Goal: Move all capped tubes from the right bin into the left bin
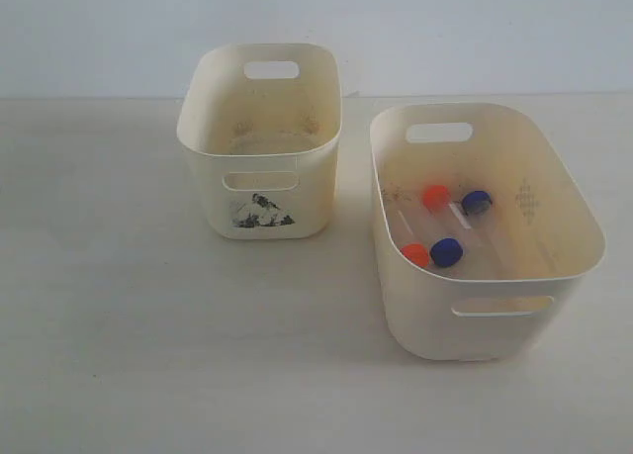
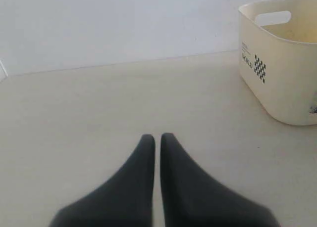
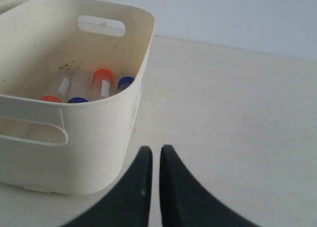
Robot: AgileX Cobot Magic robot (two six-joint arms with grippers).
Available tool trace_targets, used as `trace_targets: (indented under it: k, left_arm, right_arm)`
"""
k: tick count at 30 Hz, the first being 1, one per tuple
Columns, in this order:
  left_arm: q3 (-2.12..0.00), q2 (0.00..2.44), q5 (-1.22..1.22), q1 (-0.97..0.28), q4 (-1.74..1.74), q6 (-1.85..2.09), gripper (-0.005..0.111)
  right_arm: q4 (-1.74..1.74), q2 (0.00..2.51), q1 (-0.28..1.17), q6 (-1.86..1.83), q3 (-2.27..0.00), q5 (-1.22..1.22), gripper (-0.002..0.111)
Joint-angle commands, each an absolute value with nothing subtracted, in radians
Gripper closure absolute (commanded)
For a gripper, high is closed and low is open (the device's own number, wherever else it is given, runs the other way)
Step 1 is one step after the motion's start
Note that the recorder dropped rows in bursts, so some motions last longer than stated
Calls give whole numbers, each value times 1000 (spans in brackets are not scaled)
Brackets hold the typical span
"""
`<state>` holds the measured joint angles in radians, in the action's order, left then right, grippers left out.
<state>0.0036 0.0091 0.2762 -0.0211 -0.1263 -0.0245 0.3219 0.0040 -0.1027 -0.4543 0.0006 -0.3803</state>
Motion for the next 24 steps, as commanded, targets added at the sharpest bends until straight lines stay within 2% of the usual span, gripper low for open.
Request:
trace_targets:
  k: [1, 6, 14, 18, 19, 21, 22, 24]
  left_arm:
    - [0, 7, 260, -20, -120, -36, 102]
    - [0, 7, 260, -20, -120, -36, 102]
    - [0, 7, 260, -20, -120, -36, 102]
    - [0, 7, 260, -20, -120, -36, 102]
    - [0, 7, 260, -20, -120, -36, 102]
    - [0, 7, 260, -20, -120, -36, 102]
    - [0, 7, 260, -20, -120, -36, 102]
    - [0, 7, 260, -20, -120, -36, 102]
  right_arm:
    - [316, 0, -108, -534, 0, -231, 103]
    - [318, 0, -108, -529, 0, 46, 103]
    - [318, 0, -108, -518, 0, 342, 103]
    - [316, 0, -108, -183, 0, 819, 103]
    - [328, 0, -108, -172, 0, 1001, 103]
    - [406, 0, -108, -162, -11, 1209, 103]
    - [442, 0, -108, -125, -42, 1142, 103]
    - [494, 9, -108, -204, -182, 578, 103]
